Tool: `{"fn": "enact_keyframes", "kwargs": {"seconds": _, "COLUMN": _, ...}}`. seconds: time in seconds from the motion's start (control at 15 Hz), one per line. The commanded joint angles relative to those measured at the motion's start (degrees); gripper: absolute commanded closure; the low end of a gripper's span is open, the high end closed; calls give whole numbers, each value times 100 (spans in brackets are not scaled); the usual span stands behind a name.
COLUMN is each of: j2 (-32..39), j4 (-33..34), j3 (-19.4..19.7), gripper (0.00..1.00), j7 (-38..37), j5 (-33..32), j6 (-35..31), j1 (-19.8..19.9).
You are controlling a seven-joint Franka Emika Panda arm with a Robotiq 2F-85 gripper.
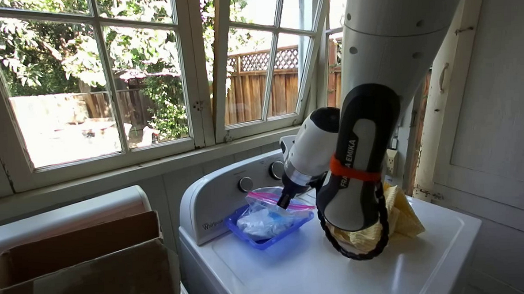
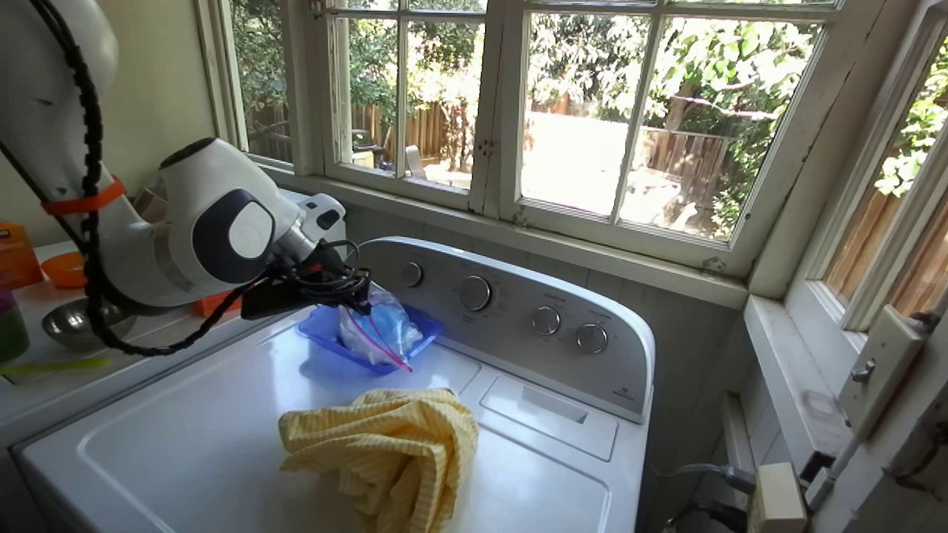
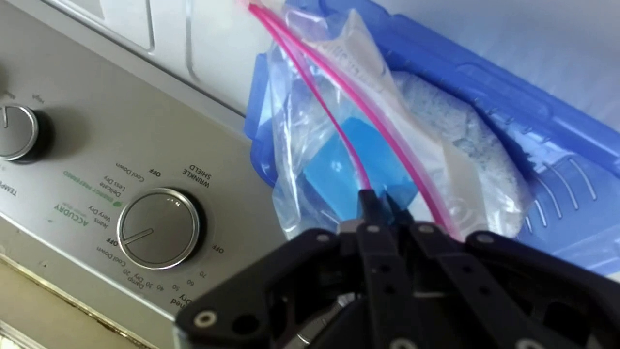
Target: Pick up the spoon and scoop some of the contents in the bag
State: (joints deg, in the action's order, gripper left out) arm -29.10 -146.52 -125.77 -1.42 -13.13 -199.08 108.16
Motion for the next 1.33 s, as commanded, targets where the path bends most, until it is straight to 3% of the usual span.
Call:
{"fn": "enact_keyframes", "kwargs": {"seconds": 0.0, "j2": 601, "j4": -63, "j3": -812, "gripper": 98, "j7": -458, "j5": -253, "j6": -44, "j1": 896}}
{"fn": "enact_keyframes", "kwargs": {"seconds": 0.27, "j2": 853, "j4": -53, "j3": -1854, "gripper": 98, "j7": -912, "j5": -650, "j6": -79, "j1": 1925}}
{"fn": "enact_keyframes", "kwargs": {"seconds": 0.53, "j2": 832, "j4": 10, "j3": -2616, "gripper": 98, "j7": -1309, "j5": -917, "j6": -260, "j1": 2766}}
{"fn": "enact_keyframes", "kwargs": {"seconds": 1.0, "j2": 900, "j4": -176, "j3": -2152, "gripper": 98, "j7": -1382, "j5": -439, "j6": -886, "j1": 2907}}
{"fn": "enact_keyframes", "kwargs": {"seconds": 1.27, "j2": 1146, "j4": -399, "j3": -2371, "gripper": 98, "j7": -2024, "j5": -788, "j6": -1134, "j1": 3461}}
